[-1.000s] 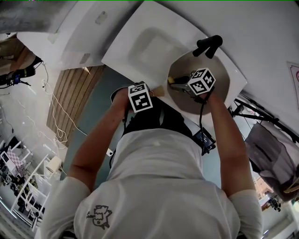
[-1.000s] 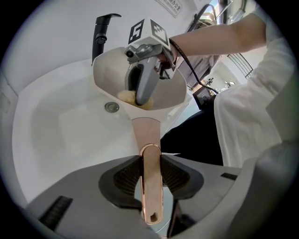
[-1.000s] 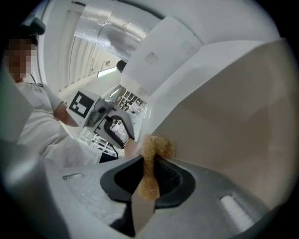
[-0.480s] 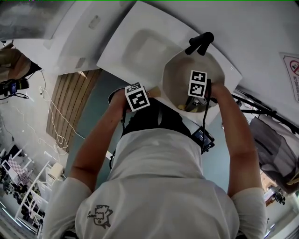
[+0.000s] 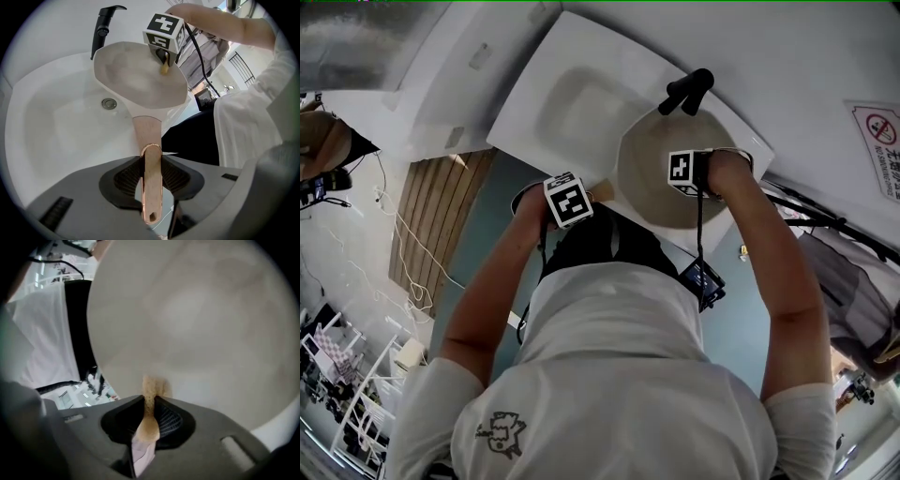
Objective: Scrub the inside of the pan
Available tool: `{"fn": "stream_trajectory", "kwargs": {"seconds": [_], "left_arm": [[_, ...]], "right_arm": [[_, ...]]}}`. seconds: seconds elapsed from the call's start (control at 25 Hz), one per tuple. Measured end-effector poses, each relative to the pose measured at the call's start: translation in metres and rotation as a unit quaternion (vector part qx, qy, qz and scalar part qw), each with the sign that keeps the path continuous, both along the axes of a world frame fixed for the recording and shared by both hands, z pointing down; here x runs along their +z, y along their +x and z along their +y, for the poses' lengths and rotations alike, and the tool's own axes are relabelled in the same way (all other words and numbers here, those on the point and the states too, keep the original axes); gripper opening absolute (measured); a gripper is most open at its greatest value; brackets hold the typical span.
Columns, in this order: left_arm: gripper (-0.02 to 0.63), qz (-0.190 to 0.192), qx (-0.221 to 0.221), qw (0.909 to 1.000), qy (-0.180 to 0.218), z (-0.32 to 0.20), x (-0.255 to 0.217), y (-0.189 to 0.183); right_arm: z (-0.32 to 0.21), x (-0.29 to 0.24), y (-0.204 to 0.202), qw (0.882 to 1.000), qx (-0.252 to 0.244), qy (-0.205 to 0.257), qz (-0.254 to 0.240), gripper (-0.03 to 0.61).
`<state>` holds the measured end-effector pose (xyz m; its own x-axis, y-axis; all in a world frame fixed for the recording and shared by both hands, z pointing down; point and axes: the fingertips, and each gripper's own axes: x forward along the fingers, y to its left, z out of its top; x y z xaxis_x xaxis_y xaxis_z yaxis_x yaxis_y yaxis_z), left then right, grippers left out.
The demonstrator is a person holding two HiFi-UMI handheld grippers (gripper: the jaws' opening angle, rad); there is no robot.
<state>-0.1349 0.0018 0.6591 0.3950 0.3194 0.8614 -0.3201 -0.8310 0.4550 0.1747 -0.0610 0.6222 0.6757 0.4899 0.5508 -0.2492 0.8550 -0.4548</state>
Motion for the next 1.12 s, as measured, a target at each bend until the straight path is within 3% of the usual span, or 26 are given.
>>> {"fn": "stream_trajectory", "kwargs": {"seconds": [0.08,0.16,0.28,0.36,0.48,0.56,0.68,0.84,1.12], "left_arm": [[0.137,0.000,0.002,1.0000,-0.004,0.001,0.000,0.000],[0.137,-0.001,0.004,1.0000,-0.004,0.001,-0.001,0.000],[0.137,0.001,0.003,1.0000,-0.004,0.002,-0.001,0.001],[0.137,0.002,0.002,1.0000,-0.006,0.002,-0.003,0.002],[0.137,0.001,0.003,1.0000,-0.004,0.000,-0.006,0.004],[0.137,0.001,0.003,1.0000,-0.002,-0.001,-0.005,0.004],[0.137,-0.003,0.001,1.0000,0.008,-0.004,-0.005,-0.001],[0.137,-0.010,0.001,0.9999,0.002,-0.001,-0.004,-0.004],[0.138,-0.014,0.004,0.9999,0.008,-0.002,-0.003,-0.004]], "right_arm": [[-0.040,0.018,0.002,0.994,-0.048,0.100,-0.017,0.066],[-0.085,0.039,-0.005,0.971,-0.100,0.209,-0.060,0.066],[-0.133,0.042,-0.034,0.919,-0.145,0.341,-0.132,0.066],[-0.154,0.036,-0.060,0.876,-0.187,0.402,-0.188,0.066],[-0.172,0.029,-0.100,0.815,-0.221,0.457,-0.279,0.066],[-0.174,0.033,-0.120,0.791,-0.227,0.467,-0.324,0.066],[-0.168,0.046,-0.147,0.777,-0.207,0.463,-0.373,0.066],[-0.145,0.062,-0.187,0.776,-0.135,0.428,-0.443,0.066],[-0.061,0.072,-0.230,0.787,0.026,0.260,-0.559,0.067]]}}
